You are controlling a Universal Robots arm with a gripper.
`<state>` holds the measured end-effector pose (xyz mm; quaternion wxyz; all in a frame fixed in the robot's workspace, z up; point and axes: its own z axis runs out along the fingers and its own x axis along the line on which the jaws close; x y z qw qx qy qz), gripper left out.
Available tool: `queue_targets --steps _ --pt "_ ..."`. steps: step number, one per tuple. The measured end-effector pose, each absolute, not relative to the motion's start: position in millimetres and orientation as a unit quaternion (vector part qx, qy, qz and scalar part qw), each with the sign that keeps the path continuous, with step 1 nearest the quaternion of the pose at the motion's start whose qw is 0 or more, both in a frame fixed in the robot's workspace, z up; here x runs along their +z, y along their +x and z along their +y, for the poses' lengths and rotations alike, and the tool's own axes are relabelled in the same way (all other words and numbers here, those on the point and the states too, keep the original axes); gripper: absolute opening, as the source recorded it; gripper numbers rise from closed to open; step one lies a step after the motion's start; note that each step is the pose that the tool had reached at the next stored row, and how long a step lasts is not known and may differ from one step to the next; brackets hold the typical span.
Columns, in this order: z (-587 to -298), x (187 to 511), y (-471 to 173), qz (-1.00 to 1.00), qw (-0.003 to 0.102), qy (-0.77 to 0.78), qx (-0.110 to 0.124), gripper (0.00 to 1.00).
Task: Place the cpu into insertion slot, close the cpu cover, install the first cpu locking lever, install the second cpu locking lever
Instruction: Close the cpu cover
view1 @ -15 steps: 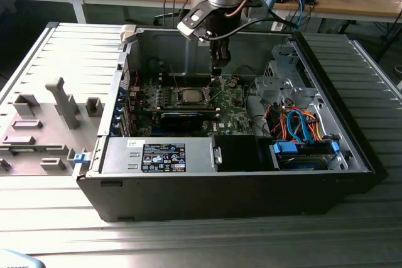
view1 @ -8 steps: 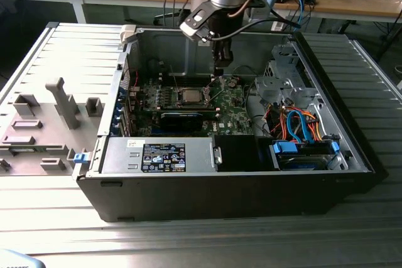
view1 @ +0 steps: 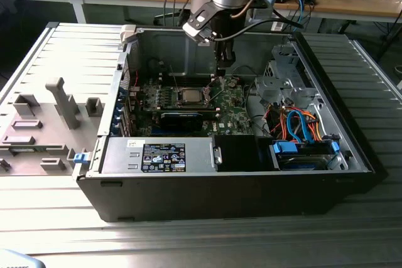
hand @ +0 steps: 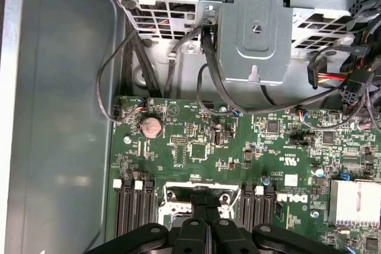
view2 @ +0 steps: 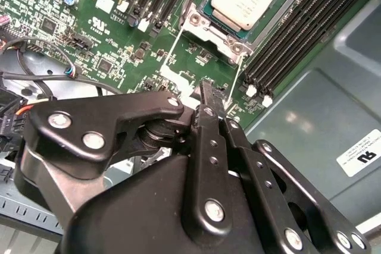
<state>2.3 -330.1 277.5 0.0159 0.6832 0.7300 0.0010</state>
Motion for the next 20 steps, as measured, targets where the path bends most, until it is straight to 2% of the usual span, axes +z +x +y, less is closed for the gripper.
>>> queue_targets --steps 20 --pt "-328.1 272.0 28.4 0.73 0.014 0.683 -0.001 0.11"
